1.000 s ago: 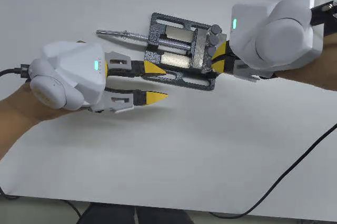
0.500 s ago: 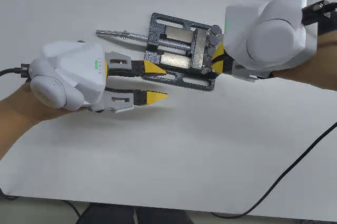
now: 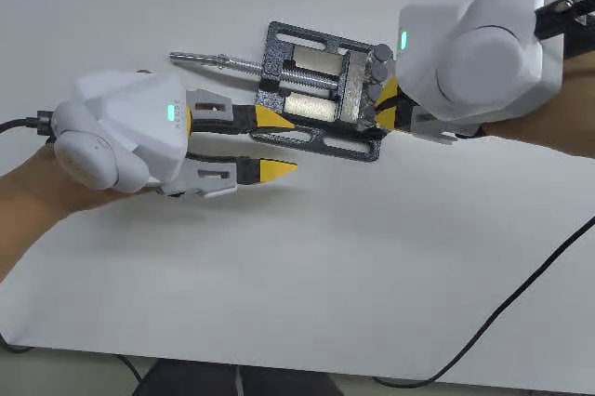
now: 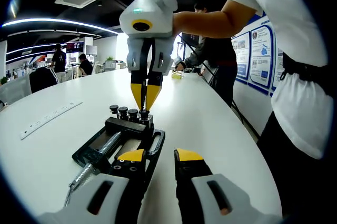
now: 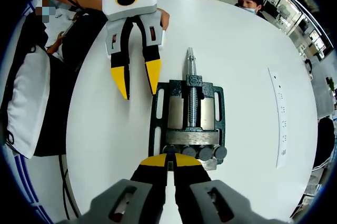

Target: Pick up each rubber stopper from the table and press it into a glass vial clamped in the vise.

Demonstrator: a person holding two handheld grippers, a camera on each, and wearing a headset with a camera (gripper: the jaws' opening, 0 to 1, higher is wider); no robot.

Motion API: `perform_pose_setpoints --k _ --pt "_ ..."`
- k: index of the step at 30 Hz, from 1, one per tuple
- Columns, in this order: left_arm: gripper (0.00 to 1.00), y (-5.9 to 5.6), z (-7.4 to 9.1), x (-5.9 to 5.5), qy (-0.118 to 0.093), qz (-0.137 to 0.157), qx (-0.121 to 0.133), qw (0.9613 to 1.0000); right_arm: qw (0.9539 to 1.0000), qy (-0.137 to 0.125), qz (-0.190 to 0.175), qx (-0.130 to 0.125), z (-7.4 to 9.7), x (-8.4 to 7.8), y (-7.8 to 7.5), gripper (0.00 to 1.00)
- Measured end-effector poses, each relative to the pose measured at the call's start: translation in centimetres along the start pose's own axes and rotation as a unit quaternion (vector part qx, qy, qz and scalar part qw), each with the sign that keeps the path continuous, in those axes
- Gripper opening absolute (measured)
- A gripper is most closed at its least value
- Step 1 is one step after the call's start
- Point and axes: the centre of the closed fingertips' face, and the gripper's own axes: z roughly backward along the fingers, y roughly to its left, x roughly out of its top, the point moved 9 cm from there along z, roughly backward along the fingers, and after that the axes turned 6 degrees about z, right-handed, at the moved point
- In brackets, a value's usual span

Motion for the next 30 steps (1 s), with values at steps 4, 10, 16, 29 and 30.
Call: perform_pose_setpoints --k 4,10,16,29,30 --pt "0.19 0.05 -0.02 0.00 -0.001 0.001 0.001 1.0000 1.0000 0.005 0.002 0.004 -0.06 0.09 -0.06 0.04" --pt "0.18 0.07 -0.14 0.02 -0.001 0.001 0.000 1.0000 1.0000 0.004 -0.002 0.006 -0.14 0.01 -0.13 0.04" --pt "0.19 0.11 -0.25 0.05 -0.001 0.002 0.000 1.0000 0.9999 0.008 -0.007 0.012 -0.20 0.07 -0.27 0.04" --pt "0.19 0.27 -0.55 0.26 -0.001 0.002 0.001 1.0000 0.9998 0.011 -0.010 0.013 -0.30 0.01 -0.37 0.03" --pt "0.19 0.28 -0.57 0.28 -0.002 0.002 0.001 1.0000 0.9998 0.011 -0.010 0.013 -0.31 -0.02 -0.36 0.03"
